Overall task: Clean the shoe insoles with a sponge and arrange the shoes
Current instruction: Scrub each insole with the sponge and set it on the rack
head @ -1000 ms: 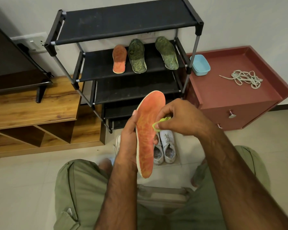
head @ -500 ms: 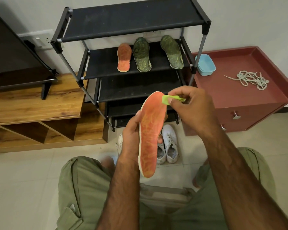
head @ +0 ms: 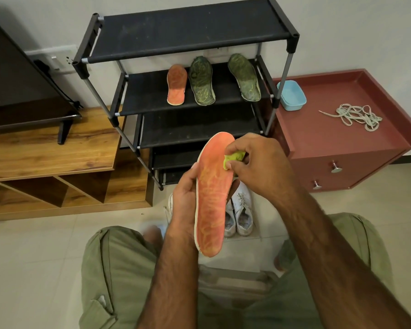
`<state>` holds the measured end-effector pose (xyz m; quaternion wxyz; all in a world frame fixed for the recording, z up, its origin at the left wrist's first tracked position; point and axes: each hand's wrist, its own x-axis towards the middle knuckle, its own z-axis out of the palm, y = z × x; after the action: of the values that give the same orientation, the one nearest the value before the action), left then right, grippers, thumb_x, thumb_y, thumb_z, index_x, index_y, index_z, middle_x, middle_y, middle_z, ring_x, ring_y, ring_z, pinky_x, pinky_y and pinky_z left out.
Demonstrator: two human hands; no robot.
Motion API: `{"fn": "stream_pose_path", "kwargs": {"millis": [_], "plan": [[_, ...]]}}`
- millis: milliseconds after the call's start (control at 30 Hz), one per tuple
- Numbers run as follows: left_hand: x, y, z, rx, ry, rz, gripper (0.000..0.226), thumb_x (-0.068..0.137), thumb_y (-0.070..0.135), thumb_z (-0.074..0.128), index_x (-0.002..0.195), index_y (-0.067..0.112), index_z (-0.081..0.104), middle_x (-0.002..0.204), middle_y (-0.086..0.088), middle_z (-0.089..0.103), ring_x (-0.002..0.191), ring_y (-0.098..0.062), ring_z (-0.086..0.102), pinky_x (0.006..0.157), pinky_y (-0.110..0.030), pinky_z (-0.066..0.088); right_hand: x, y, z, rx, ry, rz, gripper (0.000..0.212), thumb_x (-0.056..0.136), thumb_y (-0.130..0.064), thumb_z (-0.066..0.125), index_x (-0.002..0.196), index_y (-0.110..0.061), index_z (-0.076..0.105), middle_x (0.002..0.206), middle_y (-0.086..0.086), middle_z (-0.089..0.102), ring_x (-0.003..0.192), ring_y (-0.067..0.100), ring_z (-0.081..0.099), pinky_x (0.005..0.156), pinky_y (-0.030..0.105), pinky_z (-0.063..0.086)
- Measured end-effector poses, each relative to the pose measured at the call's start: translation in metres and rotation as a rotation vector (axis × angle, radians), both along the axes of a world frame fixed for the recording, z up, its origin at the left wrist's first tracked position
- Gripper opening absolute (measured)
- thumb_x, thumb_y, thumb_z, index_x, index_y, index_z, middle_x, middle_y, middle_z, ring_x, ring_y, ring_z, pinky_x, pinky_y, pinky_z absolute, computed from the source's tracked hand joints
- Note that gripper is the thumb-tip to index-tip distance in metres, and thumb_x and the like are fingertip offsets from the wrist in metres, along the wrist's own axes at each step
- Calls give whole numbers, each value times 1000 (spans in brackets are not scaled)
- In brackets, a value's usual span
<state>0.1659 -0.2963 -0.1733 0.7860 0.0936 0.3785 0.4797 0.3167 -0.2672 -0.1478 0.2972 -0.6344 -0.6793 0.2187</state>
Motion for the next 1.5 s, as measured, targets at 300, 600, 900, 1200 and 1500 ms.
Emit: {"fn": "stream_pose_path", "kwargs": {"millis": [300,600,900,1200,1500], "plan": [[-1,3,-7,50,38,-18,46,98,39,53,108,0,76,104,-19,75,87,-30,75,85,-42,60,-3,-2,11,-104,12,99,33,74,-17,89,98,-35,74,90,-18,71,87,1,65,82,29,56],[-1,4,-4,52,54,-34,48,102,39,49,111,-1,73,101,-19,75,85,-29,75,83,-39,61,-3,2,9,-65,44,-5,33,70,-15,90,89,-32,69,87,-15,70,83,1,65,79,31,56],[-3,5,-6,46,70,-41,50,92,43,55,107,-1,76,101,-18,72,87,-29,70,82,-37,59,0,-1,10,-132,57,22,28,70,-16,92,82,-31,72,84,-13,71,80,1,66,78,32,58],[-4,4,-7,28,99,-43,49,99,43,52,93,4,82,90,-13,72,81,-25,68,78,-35,57,2,0,5,-120,55,-20,25,71,-16,90,83,-29,72,82,-13,70,78,3,65,77,33,58],[1,1,-1,-6,114,-72,53,104,40,48,84,3,81,79,-12,74,65,-21,71,61,-28,60,5,6,5,-84,71,-37,25,73,-14,88,83,-29,72,80,-13,70,74,2,66,72,27,57]]}}
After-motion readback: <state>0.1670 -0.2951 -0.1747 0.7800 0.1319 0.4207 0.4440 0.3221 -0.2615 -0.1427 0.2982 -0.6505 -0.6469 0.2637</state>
